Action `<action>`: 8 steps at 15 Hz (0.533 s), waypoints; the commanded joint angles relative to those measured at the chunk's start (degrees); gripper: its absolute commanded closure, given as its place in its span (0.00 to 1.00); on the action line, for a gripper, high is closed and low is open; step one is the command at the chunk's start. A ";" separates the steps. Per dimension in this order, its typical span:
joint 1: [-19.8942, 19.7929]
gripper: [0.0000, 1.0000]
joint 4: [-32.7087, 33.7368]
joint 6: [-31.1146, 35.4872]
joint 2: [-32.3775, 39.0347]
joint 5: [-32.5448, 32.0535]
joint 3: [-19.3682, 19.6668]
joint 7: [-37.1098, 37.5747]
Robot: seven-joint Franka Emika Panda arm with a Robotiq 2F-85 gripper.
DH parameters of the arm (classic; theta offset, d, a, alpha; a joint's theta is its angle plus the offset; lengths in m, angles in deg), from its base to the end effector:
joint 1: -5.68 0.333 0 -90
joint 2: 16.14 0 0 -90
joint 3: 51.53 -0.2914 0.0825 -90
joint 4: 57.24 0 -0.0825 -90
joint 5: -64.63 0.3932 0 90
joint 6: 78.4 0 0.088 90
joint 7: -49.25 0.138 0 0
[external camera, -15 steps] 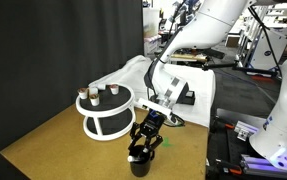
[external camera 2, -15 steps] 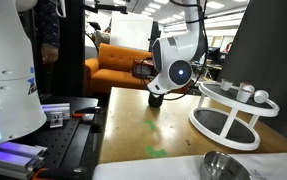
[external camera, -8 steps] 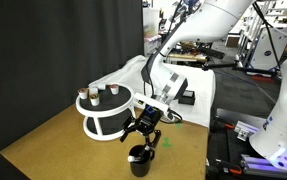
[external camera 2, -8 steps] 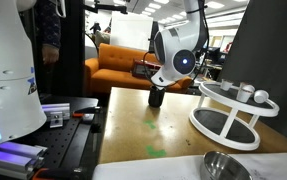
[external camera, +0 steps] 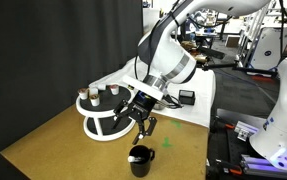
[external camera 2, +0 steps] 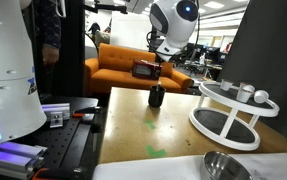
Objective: Put the marker in the mug
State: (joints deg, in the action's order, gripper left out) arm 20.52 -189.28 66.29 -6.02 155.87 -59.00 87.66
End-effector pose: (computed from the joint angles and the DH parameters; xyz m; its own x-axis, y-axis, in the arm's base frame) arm 0.4954 0.2136 0.2175 0.0239 -0.6476 -0.7616 -0.9680 0.1754 -0.1795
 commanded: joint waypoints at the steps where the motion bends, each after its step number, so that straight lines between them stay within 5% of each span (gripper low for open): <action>1: 1.39 0.00 -1.80 7.69 -4.11 -9.68 -2.02 10.71; 8: 2.97 0.00 -7.75 14.92 -12.17 -42.12 -2.47 42.52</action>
State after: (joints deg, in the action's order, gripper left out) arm 23.24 -193.21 79.38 -14.67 124.65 -62.13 119.11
